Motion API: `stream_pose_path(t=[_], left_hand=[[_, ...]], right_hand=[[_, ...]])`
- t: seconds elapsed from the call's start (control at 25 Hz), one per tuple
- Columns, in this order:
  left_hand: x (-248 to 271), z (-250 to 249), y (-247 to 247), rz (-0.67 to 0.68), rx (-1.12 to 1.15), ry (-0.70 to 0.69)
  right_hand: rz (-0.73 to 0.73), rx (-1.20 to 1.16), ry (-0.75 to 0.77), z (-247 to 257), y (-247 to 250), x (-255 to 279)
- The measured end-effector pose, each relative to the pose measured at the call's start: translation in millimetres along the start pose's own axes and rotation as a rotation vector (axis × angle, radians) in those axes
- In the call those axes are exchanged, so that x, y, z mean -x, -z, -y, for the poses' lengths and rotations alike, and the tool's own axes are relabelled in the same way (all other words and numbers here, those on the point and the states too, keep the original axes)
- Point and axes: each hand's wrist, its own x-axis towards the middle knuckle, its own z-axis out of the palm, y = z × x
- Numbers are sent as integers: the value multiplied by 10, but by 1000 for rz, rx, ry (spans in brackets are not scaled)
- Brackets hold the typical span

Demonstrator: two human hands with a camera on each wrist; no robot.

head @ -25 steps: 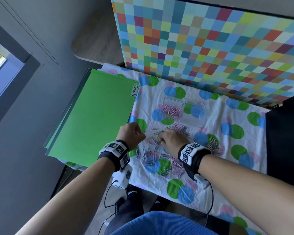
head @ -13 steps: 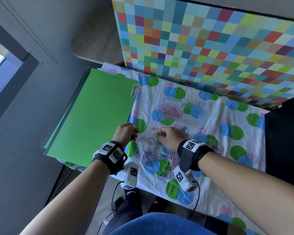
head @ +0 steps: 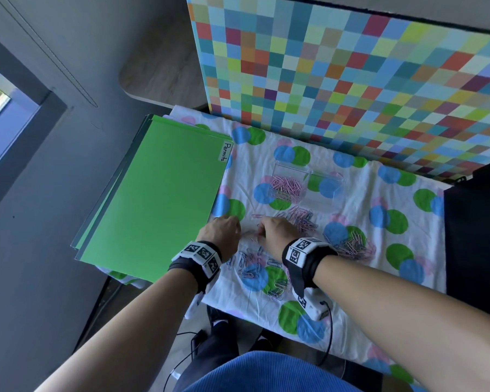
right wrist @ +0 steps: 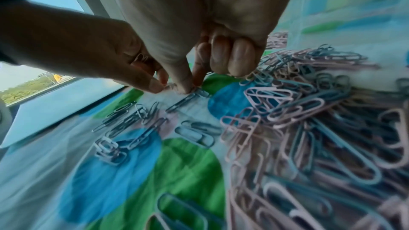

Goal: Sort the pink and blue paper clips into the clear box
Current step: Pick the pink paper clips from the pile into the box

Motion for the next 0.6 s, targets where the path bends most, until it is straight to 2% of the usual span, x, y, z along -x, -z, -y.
stream_pose_path(t=[0.16, 0.44, 0.6], left_hand=[[-2, -19, -34, -3, 59, -8], [-75, 21, 63, -54, 335, 92], [-105, 78, 133, -39, 440, 141]], right_hand=[[12, 24, -10, 35, -8, 6], [32, -75, 31, 144, 89, 85], [12, 0, 48, 259, 29, 52]])
